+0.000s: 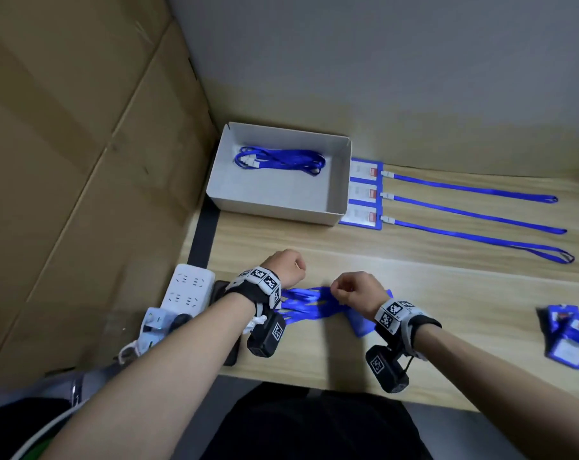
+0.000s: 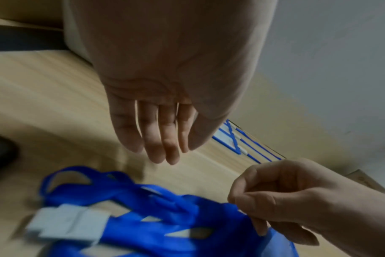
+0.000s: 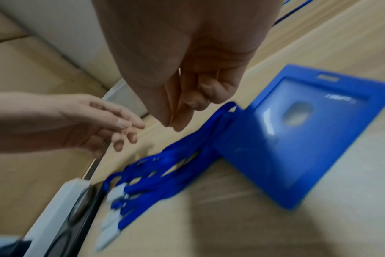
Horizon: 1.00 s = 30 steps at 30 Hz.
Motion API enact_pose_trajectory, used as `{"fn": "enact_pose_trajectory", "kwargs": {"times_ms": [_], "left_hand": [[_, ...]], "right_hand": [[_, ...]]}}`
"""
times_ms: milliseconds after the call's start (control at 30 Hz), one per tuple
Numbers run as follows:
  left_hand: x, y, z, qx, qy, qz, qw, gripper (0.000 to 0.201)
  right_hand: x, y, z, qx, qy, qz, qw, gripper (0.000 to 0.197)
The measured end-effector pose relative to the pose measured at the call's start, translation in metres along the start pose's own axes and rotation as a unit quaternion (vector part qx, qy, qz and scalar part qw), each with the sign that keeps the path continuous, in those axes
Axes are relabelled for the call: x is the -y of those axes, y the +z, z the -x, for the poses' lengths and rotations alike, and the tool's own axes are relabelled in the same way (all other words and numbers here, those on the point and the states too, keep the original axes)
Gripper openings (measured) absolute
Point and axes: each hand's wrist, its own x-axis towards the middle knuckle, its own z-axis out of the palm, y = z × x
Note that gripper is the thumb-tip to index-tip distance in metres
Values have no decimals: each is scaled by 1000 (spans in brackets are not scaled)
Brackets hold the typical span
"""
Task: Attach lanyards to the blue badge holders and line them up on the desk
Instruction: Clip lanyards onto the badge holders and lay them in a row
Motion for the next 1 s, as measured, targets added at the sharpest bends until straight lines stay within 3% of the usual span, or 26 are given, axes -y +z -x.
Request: {"fn": "enact_pose_trajectory", "kwargs": {"times_ms": [100, 333, 533, 767, 867, 933, 1000], "left_hand": [[21, -1, 13, -19, -16, -24, 999, 19], [59, -6, 35, -36, -36, -29, 998, 24], [67, -3, 42, -54, -33, -17, 998, 20], [59, 2, 45, -22, 18, -29, 999, 28], [41, -4, 49, -33, 52, -24, 998, 2], [28, -9, 50, -41, 64, -13, 997, 18], [16, -18, 50, -50, 64, 0, 997, 21]], "right_hand": [[16, 30, -2, 42, -21, 43, 998, 7], [47, 74, -16, 23, -55, 150, 987, 31], [54, 71, -21, 19, -70, 164, 984, 9], [55, 51, -6, -15, -95, 48, 994, 5], [59, 31, 3, -36, -88, -31, 995, 7], [65, 15, 8, -51, -88, -90, 991, 5], [70, -2, 10, -63, -72, -134, 986, 10]]}}
